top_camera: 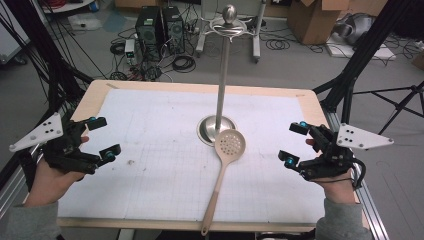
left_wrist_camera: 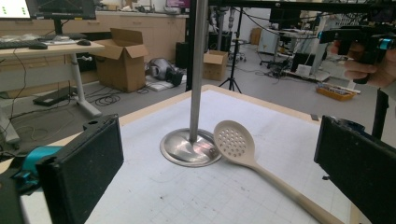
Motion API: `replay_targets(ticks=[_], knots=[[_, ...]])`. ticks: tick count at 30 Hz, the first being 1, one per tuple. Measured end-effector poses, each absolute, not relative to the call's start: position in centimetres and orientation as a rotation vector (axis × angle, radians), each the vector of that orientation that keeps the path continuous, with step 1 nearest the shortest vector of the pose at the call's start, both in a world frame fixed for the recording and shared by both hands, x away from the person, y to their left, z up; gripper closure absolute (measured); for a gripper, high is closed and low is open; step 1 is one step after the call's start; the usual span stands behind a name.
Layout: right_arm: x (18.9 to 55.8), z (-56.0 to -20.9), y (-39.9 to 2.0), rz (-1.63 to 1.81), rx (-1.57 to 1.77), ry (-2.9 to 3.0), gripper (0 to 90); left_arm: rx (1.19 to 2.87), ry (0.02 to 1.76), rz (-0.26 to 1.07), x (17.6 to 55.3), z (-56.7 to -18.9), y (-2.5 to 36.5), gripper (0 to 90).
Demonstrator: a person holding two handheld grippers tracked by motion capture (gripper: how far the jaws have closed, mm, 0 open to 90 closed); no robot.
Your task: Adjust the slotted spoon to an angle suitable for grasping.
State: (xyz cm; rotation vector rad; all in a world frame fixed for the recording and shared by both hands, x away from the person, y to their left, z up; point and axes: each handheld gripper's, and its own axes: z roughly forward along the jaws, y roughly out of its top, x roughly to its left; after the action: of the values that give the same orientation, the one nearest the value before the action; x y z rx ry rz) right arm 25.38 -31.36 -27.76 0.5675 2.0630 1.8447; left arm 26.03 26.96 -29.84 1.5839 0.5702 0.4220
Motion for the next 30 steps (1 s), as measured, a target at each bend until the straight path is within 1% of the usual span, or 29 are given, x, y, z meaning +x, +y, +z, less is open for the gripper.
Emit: replay_targets(ticks=[8,11,15,16,19,21,22,23,24,30], knots=[[25.4,-27.9,-31.3,1.856,0.573,2.052,10.7,1.585,0.569,0.417,25.9,-29.9,26.9,1.7],[25.6,-28.2,-30.9,1.843,0.572,2.078,14.8,1.585,0.567,0.412,26.0,-29.9,26.8,1.8],[25.9,-28.6,-30.3,1.832,0.57,2.105,17.0,1.586,0.567,0.409,26.1,-30.0,26.7,1.7],[26.2,-28.9,-29.7,1.828,0.592,2.122,22.6,1.588,0.567,0.407,26.1,-30.0,26.6,1.7],[26.4,-29.5,-28.8,1.811,0.599,2.136,29.7,1.588,0.57,0.408,26.0,-30.1,26.7,1.7],[26.6,-29.8,-28.4,1.794,0.6,2.157,33.4,1.587,0.574,0.409,25.9,-30.0,26.9,1.7],[26.6,-29.8,-28.4,1.794,0.6,2.157,33.4,1.587,0.574,0.409,25.9,-30.0,26.9,1.7],[26.7,-30.1,-28.0,1.782,0.603,2.168,37.8,1.586,0.573,0.412,25.8,-30.0,27.0,1.7],[26.8,-30.2,-27.8,1.776,0.603,2.169,40.3,1.581,0.574,0.412,25.8,-29.9,27.1,1.7],[27.3,-31.1,-26.5,1.727,0.59,2.234,51.2,1.587,0.576,0.406,25.7,-30.1,27.0,1.7]])
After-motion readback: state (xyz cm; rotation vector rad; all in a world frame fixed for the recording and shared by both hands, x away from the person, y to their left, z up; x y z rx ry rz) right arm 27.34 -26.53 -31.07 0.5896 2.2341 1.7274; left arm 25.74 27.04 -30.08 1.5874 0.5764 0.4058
